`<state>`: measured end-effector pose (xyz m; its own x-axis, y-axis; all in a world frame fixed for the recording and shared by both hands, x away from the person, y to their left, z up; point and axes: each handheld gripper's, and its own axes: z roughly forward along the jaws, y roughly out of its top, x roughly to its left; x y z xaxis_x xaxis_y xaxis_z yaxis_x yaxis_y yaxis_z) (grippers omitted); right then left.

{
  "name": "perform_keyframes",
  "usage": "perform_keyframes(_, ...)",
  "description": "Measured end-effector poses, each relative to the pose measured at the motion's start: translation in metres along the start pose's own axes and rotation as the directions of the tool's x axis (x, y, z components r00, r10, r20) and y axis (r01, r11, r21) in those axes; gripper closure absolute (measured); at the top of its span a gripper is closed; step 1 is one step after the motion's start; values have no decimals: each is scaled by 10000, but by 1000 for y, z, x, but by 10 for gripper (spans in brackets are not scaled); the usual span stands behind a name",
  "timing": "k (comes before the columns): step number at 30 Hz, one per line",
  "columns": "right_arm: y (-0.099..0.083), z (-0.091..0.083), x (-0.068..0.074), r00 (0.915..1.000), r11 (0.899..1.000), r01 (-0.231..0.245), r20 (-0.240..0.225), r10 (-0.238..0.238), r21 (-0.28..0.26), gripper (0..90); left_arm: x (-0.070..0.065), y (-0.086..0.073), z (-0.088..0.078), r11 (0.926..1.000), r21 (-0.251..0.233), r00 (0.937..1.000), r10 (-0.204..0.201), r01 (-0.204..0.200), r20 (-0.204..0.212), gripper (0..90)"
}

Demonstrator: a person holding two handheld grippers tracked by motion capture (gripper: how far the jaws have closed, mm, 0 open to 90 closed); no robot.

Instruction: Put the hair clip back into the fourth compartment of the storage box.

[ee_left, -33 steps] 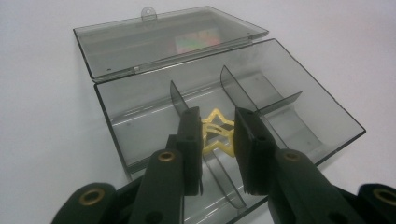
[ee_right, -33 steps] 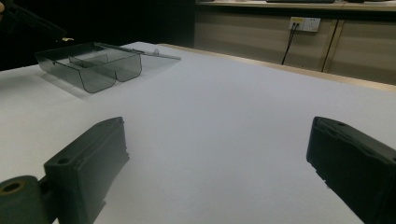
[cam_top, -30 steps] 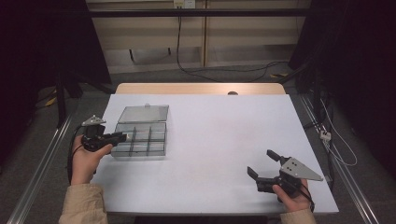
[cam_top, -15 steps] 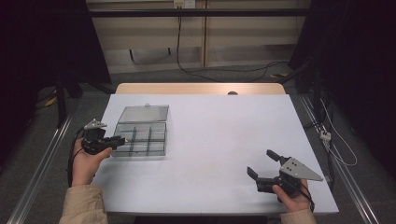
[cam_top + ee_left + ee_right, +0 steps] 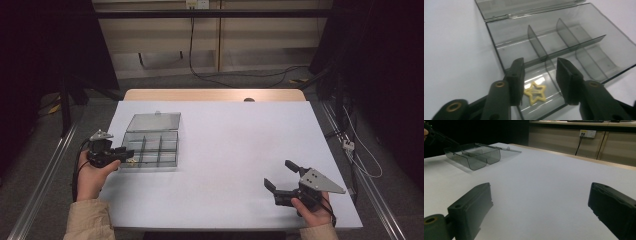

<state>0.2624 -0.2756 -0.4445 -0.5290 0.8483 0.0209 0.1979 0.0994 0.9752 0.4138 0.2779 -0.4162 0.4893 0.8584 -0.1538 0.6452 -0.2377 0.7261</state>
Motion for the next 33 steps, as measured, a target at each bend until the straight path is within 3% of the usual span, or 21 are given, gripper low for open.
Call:
perform_keyframes(6,0,0,0,10000,10000,75,-51,-75,14,48,-9,2,-4,9996,-220,9975,189,-174,688,484)
perform_keyframes(13,0,0,-1,10000,10000,7,-12,-7,19,48,-30,0,-6,9979,53,9938,643,-651,908,367)
perform_keyframes(18,0,0,0,10000,10000,32,-36,-32,29,49,-45,-3,-5,9963,-66,9861,856,-856,1424,296)
perform_keyframes(25,0,0,0,10000,10000,-58,-61,58,46,48,-64,-11,-9,9918,-351,9695,1272,-1226,2094,224)
perform_keyframes(31,0,0,1,9999,10000,-36,-117,37,80,48,-73,-22,-12,9858,-455,9610,1679,-1619,2197,205)
perform_keyframes(33,-1,0,1,9998,10000,-17,-175,19,97,48,-73,-26,-14,9844,-578,9613,1746,-1660,2133,194)
